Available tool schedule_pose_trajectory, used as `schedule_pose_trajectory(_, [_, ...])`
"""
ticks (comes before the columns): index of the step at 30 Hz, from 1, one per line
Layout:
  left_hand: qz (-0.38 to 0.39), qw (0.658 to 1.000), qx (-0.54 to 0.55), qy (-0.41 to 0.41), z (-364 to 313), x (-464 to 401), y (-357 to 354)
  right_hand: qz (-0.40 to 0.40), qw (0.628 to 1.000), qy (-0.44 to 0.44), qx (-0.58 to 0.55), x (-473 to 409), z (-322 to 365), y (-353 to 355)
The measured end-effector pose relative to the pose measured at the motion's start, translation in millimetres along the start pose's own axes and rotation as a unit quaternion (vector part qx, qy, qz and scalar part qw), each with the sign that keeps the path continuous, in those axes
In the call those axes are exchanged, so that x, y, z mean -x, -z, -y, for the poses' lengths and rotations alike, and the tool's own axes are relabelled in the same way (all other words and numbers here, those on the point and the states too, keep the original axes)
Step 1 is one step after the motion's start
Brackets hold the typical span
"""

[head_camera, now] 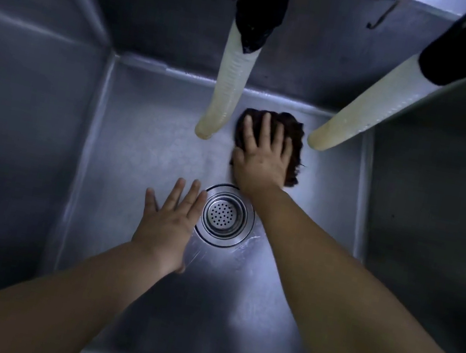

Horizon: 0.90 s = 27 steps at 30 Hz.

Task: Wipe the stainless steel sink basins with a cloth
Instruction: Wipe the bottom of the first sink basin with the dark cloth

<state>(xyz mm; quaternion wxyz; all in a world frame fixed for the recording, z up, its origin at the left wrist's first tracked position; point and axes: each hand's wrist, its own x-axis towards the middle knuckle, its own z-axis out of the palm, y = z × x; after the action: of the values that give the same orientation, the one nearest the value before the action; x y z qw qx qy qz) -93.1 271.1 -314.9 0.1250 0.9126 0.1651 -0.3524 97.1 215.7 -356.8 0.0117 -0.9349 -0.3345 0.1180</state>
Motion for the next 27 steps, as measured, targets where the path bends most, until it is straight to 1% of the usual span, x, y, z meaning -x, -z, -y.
schedule_pose_trajectory(3, [-0.004, 1.0, -0.006, 0.001, 0.5, -1.1, -0.2, 0.003, 0.992, 0.127, -0.009, -15.2, 46.7, 2.3])
schedule_pose_trajectory(6, [-0.02, 1.0, -0.014, -0.001, 2.8, -3.1, -5.2, 0.007, 0.966, 0.258, 0.011, -36.4, 69.6, 9.8])
schedule_pose_trajectory(9, [-0.023, 1.0, -0.018, -0.007, 5.4, -3.2, -7.4, 0.009, 0.95, 0.31, 0.047, -65.6, 52.7, 21.7])
schedule_pose_trajectory(12, [-0.019, 1.0, -0.017, -0.006, 5.6, -2.6, -5.2, -0.012, 0.949, 0.31, 0.056, -75.2, 5.2, 34.9])
schedule_pose_trajectory(14, [-0.017, 1.0, -0.014, -0.005, 5.0, -2.1, -4.8, -0.036, 0.963, 0.267, 0.02, -65.9, -37.2, 38.5])
schedule_pose_trajectory(16, [-0.019, 1.0, -0.01, -0.003, 4.4, -2.3, -5.2, -0.049, 0.984, 0.165, -0.038, -51.9, -79.9, 35.6])
schedule_pose_trajectory(17, [-0.019, 1.0, -0.008, -0.002, 4.4, -2.3, -5.4, -0.065, 0.991, 0.109, -0.042, -45.3, -94.3, 34.4])
schedule_pose_trajectory(19, [-0.019, 1.0, -0.002, 0.0, 4.4, -2.6, -5.6, -0.11, 0.992, 0.03, -0.049, -36.3, -104.9, 30.2])
schedule_pose_trajectory(22, [-0.019, 1.0, 0.001, -0.002, 4.4, -2.2, -5.4, -0.176, 0.971, -0.047, -0.156, -29.7, -82.8, 27.0])
schedule_pose_trajectory(23, [-0.019, 1.0, 0.001, -0.002, 4.4, -2.2, -5.4, -0.188, 0.959, -0.092, -0.192, -31.3, -73.0, 26.1])
schedule_pose_trajectory(26, [-0.02, 1.0, 0.003, -0.004, 5.1, -4.0, -5.6, -0.208, 0.9, -0.225, -0.309, -38.1, -30.4, 38.3])
schedule_pose_trajectory(27, [-0.019, 1.0, 0.002, -0.004, 5.2, -4.2, -5.4, -0.207, 0.886, -0.258, -0.324, -51.9, -20.0, 38.0])
